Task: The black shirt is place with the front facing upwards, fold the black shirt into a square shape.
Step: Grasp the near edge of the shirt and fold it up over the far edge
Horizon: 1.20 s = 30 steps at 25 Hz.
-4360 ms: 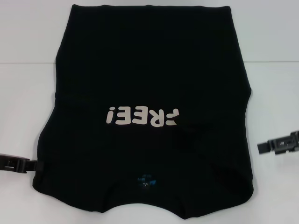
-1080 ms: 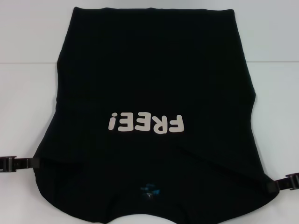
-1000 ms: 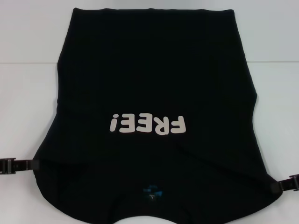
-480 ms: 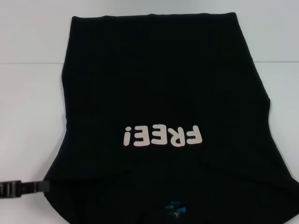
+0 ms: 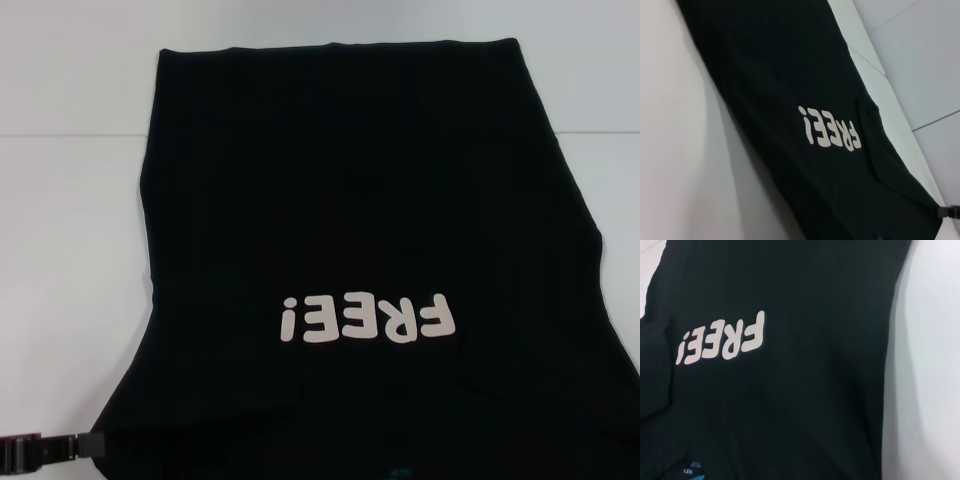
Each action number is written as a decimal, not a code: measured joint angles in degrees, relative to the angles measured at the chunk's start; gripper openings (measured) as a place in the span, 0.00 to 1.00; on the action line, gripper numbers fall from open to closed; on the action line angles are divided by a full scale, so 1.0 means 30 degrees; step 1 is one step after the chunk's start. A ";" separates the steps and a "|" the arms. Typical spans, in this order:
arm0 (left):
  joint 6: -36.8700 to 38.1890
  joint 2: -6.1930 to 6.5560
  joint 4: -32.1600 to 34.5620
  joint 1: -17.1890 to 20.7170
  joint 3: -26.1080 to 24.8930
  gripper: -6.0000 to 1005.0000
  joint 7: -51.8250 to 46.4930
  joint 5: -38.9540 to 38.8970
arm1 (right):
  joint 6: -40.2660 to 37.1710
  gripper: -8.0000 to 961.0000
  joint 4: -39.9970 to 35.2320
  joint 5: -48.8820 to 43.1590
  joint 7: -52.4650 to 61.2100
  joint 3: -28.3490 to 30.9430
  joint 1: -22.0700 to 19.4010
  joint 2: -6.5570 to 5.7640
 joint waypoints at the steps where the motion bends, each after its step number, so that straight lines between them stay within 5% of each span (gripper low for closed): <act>1: 0.0117 0.0001 -0.0059 0.0082 -0.0009 0.05 -0.0026 -0.0012 | -0.0017 0.07 0.0027 -0.0003 -0.0053 0.0104 -0.0119 0.0021; 8: 0.0523 0.0156 -0.0811 -0.0089 -0.0315 0.06 -0.0060 -0.0093 | -0.0068 0.07 0.0213 0.0015 -0.0167 0.0820 -0.0306 0.0052; 14: -0.0437 0.0780 -0.1949 -0.2404 -0.1057 0.06 -0.0321 -0.0519 | 0.0337 0.07 0.0750 0.0165 -0.0262 0.1901 0.1678 -0.0179; 25: -0.7489 0.1117 -0.4359 -0.7419 -0.1447 0.06 -0.0711 -0.2791 | 0.5380 0.07 0.5986 0.0400 -0.0854 0.2072 0.6808 -0.2152; 30: -1.0872 0.0899 -0.5348 -0.8382 -0.1416 0.07 -0.0062 -0.4924 | 0.7921 0.07 0.7186 0.0475 -0.0887 0.1885 0.8516 -0.2402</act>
